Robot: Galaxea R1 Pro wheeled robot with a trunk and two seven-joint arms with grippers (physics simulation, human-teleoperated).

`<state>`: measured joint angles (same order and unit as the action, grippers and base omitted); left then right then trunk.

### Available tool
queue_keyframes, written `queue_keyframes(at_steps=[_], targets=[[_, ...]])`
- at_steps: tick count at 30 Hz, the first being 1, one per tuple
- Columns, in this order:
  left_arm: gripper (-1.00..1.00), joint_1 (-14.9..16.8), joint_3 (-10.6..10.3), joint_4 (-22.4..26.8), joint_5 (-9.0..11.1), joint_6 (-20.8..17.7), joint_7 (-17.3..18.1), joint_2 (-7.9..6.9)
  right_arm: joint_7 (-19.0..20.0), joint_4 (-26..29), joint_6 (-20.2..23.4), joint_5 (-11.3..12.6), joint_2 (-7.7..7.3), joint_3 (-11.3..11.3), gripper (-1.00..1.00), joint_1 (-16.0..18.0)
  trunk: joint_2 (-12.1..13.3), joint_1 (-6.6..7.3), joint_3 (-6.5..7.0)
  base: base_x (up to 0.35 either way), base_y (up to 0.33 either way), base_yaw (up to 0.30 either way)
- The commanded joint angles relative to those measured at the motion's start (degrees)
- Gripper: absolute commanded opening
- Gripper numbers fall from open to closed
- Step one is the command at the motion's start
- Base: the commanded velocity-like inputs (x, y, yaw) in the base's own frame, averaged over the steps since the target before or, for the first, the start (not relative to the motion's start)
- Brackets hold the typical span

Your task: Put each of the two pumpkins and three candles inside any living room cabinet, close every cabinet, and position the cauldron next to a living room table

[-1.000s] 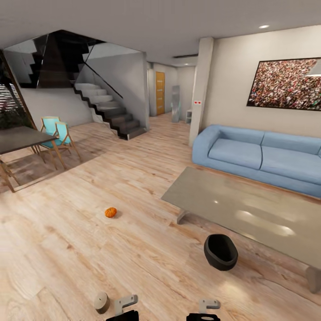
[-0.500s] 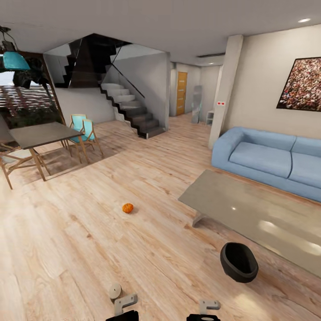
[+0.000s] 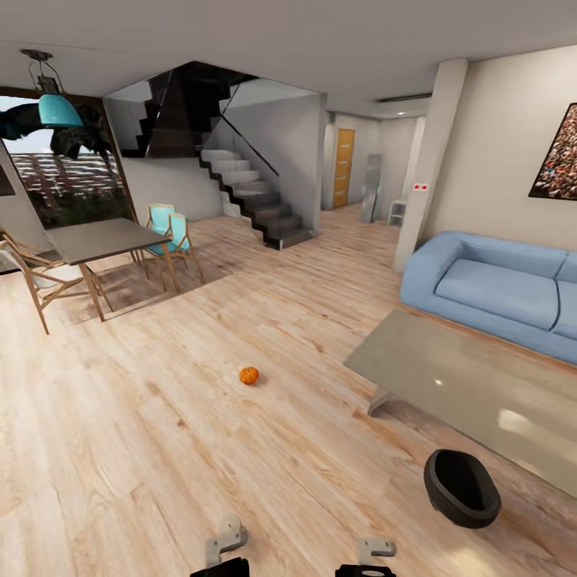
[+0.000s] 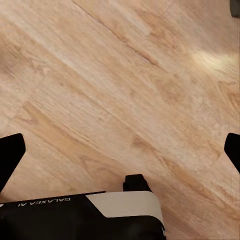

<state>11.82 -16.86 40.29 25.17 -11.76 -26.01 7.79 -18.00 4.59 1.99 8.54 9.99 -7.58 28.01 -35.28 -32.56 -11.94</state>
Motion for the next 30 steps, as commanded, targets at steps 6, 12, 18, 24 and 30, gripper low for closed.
queue_keyframes(at_steps=[6, 12, 18, 24, 30], targets=[[1.0, 0.0, -0.3, 0.1, 0.4, -0.2, -0.4, -0.05, -0.3, 0.1, 0.2, 0.6, 0.01, -0.5, 1.0, 0.0, -0.1, -0.03, -0.09, 0.148, 0.267, 0.074], [1.0, 0.0, -0.3, 0.1, 0.5, -0.2, 0.2, -0.05, -0.3, 0.1, 0.2, 0.6, 0.01, -0.5, 1.0, 0.0, -0.1, -0.03, -0.09, 0.148, 0.275, 0.257], [1.0, 0.0, -0.3, 0.1, 0.5, -0.2, 0.3, -0.05, -0.3, 0.1, 0.2, 0.6, 0.01, -0.5, 1.0, 0.0, -0.1, -0.03, -0.1, 0.148, 0.276, 0.282], [1.0, 0.0, -0.3, 0.1, 0.5, -0.2, 0.3, -0.05, -0.3, 0.1, 0.2, 0.6, 0.01, -0.5, 1.0, 0.0, -0.1, -0.03, -0.12, 0.146, 0.277, 0.086], [1.0, 0.0, -0.3, 0.1, 0.5, -0.2, 0.3, -0.05, -0.3, 0.1, 0.2, 0.6, 0.01, -0.5, 1.0, 0.0, -0.1, -0.03, -0.12, 0.146, 0.277, 0.007]])
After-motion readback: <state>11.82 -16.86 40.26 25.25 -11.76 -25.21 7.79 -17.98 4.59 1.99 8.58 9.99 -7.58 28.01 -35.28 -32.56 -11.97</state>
